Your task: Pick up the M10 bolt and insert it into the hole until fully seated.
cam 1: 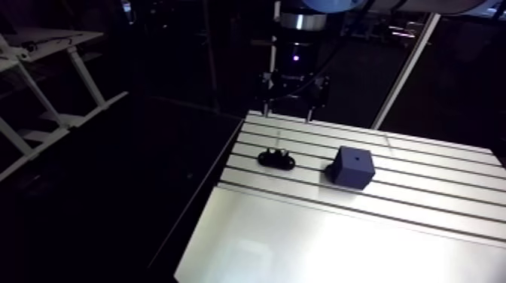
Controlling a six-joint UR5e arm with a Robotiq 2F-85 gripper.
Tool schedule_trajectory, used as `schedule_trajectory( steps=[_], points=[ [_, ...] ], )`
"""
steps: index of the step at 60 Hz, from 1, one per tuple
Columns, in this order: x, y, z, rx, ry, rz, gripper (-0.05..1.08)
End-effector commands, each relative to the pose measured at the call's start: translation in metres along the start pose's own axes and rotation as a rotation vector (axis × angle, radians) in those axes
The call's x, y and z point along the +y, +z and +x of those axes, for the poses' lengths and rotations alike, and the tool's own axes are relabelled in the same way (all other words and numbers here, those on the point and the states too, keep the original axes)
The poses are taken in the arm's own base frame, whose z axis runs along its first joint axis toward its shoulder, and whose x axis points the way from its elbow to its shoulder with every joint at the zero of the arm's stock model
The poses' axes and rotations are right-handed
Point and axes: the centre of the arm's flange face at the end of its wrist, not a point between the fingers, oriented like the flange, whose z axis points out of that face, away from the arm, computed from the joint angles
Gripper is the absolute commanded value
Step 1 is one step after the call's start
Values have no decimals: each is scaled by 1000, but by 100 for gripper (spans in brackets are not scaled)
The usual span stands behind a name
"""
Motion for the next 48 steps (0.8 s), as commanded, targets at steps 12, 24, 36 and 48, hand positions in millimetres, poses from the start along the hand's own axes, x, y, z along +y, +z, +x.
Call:
schedule_trajectory(
  steps=[12,24,36,48],
  points=[
    [-5,32,13,5,2,-39,1],
    [-5,41,15,-10,-1,-39,1],
    [-5,49,12,-26,0,-40,1],
    [-4,60,9,-46,-5,-43,1]
  ],
)
